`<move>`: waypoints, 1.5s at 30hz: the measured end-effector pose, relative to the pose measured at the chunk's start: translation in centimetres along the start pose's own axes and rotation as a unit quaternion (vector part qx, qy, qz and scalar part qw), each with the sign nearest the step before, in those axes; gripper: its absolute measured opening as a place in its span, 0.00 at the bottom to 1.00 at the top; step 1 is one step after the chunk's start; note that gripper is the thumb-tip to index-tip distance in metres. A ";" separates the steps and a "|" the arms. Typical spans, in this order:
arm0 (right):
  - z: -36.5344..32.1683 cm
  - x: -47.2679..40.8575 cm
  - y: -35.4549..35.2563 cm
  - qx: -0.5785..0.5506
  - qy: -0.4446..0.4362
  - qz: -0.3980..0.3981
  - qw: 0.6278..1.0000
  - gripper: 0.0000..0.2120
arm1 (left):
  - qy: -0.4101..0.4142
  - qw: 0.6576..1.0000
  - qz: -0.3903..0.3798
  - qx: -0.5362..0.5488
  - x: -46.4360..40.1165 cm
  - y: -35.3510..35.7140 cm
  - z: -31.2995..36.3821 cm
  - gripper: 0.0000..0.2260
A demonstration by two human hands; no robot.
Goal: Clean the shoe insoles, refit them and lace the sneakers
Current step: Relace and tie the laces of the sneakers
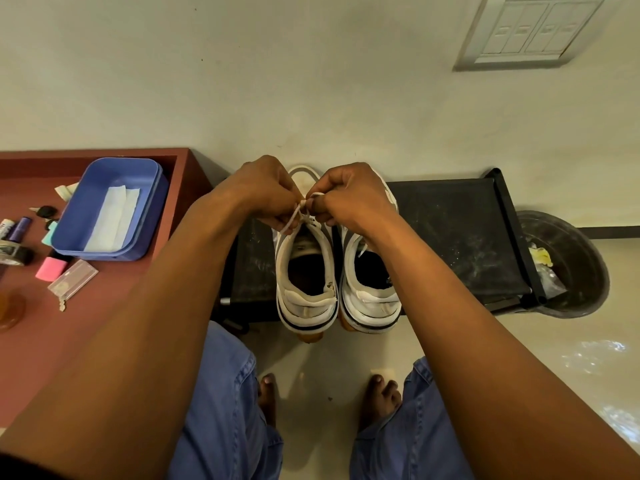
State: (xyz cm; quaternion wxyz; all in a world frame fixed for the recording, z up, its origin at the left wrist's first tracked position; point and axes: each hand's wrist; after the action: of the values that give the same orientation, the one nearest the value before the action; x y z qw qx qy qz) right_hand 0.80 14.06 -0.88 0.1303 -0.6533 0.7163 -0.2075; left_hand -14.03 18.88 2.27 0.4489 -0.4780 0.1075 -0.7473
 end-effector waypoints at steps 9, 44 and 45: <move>-0.4 0.6 -0.3 -0.046 0.016 -0.012 0.999 0.02 | -0.005 1.000 -0.009 0.011 0.3 -0.1 -0.2 0.05; 0.0 -0.1 0.2 0.157 0.086 -0.031 0.983 0.06 | -0.097 0.995 0.002 0.009 0.2 -1.0 -1.0 0.03; 0.0 -0.2 0.3 0.162 0.090 -0.034 0.982 0.05 | -0.104 0.995 0.000 0.006 0.2 -0.9 -1.0 0.03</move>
State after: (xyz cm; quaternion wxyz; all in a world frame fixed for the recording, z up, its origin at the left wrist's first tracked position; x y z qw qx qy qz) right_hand 0.51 14.26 -1.05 0.1622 -0.6259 0.6597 -0.3830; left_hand -15.40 19.01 2.43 0.4610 -0.5500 0.0557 -0.6941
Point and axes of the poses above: each hand's wrist, its own x-axis away from the middle knuckle, its own y-axis out of the palm, z = x × y, and after that the axes turned 9 degrees about -y, right-handed
